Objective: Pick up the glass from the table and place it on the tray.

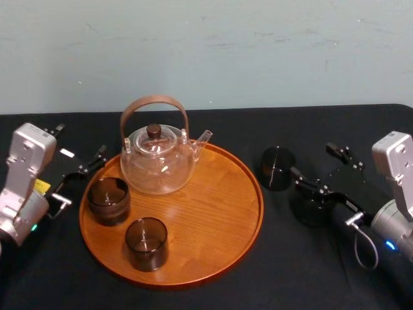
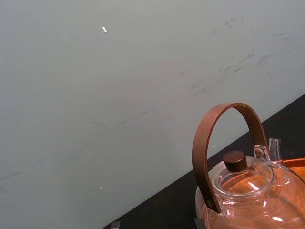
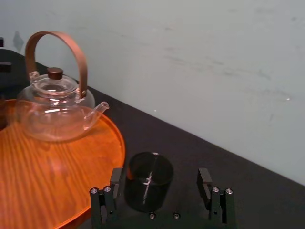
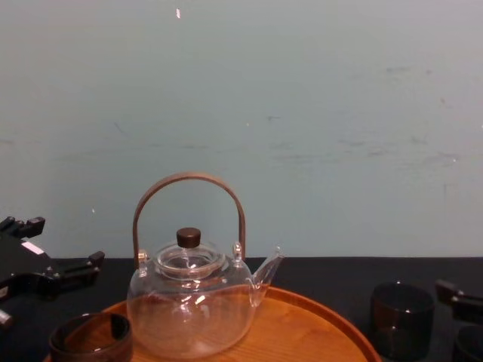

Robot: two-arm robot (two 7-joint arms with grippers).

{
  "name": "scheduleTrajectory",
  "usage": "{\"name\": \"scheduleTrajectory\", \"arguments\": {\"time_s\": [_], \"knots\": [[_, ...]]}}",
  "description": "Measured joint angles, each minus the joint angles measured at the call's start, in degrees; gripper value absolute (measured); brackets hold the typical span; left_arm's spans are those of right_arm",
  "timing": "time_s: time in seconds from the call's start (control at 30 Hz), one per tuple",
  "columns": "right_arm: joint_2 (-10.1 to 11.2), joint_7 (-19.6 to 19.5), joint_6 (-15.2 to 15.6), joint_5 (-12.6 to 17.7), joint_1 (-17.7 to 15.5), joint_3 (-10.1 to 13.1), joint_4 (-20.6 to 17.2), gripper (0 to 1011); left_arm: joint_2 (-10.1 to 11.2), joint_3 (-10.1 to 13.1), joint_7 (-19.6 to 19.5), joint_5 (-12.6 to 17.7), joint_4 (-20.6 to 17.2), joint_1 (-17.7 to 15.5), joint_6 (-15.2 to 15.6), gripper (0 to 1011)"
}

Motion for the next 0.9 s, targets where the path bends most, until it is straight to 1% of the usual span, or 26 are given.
{"name": "scheduleTrajectory", "arguments": {"time_s": [0.2,0.43,0.9], "knots": [[-0.3,1.9,1.1,0.7,-1.2,0.5,-0.7,1002,0.0,0.0,0.0,0.0,0.0,0.0,0.0,1001],[-0.7,3.2,1.8,0.8,-1.9,1.1,-1.0,1002,0.0,0.0,0.0,0.0,0.0,0.0,0.0,1001],[-1.8,5.1,2.5,0.1,-3.4,2.4,-0.7,1002,0.0,0.0,0.0,0.0,0.0,0.0,0.0,1001]]}}
